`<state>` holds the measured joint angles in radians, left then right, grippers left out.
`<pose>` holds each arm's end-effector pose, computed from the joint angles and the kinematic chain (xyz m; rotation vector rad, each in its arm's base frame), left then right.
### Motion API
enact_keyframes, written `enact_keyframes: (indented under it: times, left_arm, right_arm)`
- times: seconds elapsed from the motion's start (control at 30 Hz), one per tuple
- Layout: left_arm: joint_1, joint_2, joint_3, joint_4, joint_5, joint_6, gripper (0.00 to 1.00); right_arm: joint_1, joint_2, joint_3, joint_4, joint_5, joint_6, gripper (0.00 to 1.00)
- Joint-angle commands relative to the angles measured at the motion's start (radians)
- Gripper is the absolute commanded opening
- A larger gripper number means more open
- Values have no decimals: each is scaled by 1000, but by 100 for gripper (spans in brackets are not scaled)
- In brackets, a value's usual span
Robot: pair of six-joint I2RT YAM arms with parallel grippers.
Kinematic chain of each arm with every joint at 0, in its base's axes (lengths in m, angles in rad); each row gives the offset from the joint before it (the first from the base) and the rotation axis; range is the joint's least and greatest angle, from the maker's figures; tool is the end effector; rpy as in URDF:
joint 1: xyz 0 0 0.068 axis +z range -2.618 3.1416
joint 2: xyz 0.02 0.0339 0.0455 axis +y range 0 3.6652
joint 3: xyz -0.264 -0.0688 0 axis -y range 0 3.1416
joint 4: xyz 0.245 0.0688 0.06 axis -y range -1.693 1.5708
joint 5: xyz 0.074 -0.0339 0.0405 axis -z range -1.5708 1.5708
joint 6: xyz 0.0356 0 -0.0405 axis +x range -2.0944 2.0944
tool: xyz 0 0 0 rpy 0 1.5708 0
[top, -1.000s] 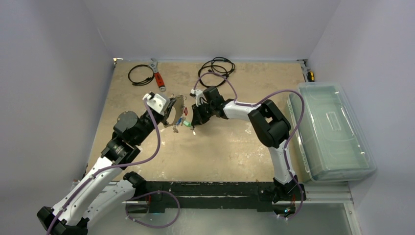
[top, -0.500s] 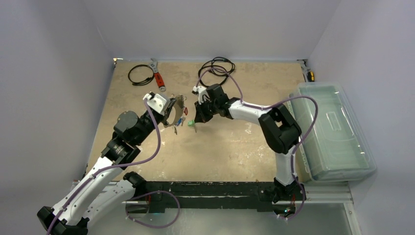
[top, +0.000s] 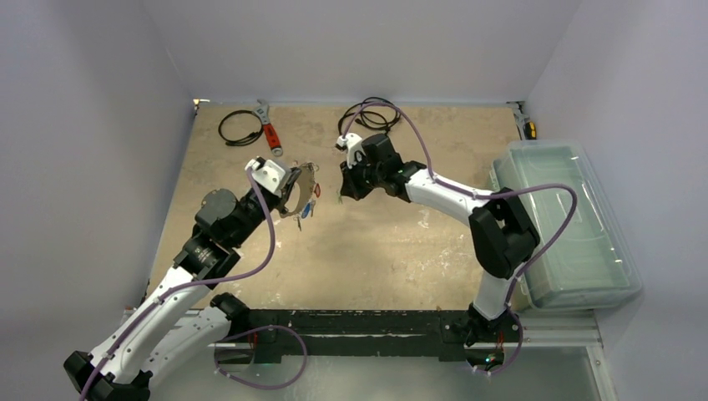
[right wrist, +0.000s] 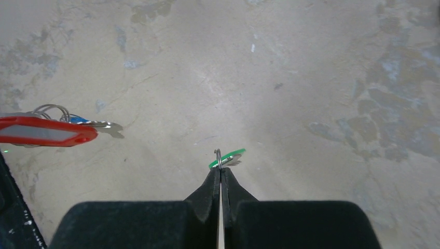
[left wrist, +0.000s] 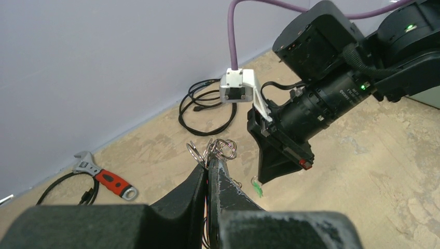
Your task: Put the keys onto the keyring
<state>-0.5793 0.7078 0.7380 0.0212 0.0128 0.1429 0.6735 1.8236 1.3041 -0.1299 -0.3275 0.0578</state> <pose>0.1436 -0.0945 0.3581 0.5502 1.4277 -0.3582 0.3167 0.2673 0.2344 -0.8695 2.1171 0.7568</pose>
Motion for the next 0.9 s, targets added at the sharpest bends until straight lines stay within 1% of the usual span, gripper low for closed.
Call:
enact_keyframes:
  times: [0.0,0.17,0.27,0.43,0.6,0.73,0.87]
  left_arm:
    - [-4,1,6,82,12,13,0]
    - [-3,0,2,90,87,19,0]
    - [-3,3,-2,99,167,23,0]
    - [-4,25,3,103,248,15,0]
    - [-4,71,24,102,309,1,0]
    - [-3,109,40,101,343,-11,0]
    - [-2,130,52,101,363,-23,0]
  right_arm:
    - [-14,-103,-16,-30,90,-33,0]
    - [-21,-186,-40,-50,165,-51,0]
    - [-25,-244,-43,-71,220,-52,0]
    - [-28,-337,-34,-133,306,-114,0]
    - [-29,-439,-40,-178,325,-128,0]
    - [-28,-515,-62,-155,321,-130,0]
    - [-28,-541,-65,-138,296,-136,0]
